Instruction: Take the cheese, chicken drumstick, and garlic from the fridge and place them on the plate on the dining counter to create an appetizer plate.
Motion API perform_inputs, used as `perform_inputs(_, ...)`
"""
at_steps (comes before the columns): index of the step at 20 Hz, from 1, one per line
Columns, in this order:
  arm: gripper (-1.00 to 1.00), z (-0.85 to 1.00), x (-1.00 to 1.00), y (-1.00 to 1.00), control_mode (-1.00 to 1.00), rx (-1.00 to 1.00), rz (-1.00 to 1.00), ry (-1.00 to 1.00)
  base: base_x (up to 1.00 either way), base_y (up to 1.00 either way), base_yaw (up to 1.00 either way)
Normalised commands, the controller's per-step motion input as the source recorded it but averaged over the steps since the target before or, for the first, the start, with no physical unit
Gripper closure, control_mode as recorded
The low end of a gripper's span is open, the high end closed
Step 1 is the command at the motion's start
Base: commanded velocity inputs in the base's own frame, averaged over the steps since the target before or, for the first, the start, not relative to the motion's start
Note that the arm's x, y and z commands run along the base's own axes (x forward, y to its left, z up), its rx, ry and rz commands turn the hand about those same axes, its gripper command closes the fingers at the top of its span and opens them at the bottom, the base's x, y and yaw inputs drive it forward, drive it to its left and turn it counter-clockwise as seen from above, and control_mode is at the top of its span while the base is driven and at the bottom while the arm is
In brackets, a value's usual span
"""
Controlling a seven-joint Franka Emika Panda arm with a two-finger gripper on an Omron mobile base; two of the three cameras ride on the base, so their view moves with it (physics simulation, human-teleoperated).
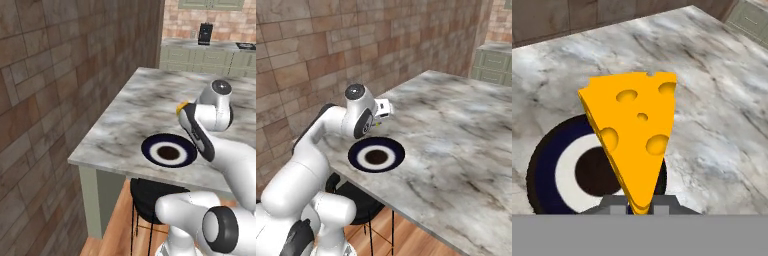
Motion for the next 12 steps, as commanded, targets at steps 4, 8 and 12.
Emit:
perform_inputs(4,1.0,-0.54,0.29,0.01,-1.0,0.01,0.0,0.22,0.0,0.0,0.0)
perform_inputs(8,1.0,-0.54,0.39,0.0,-1.0,0.03,0.0,0.25,0.0,0.0,0.0)
perform_inputs(12,1.0,-0.49,0.37,-0.01,-1.0,0.04,0.04,0.28,0.0,0.0,0.0)
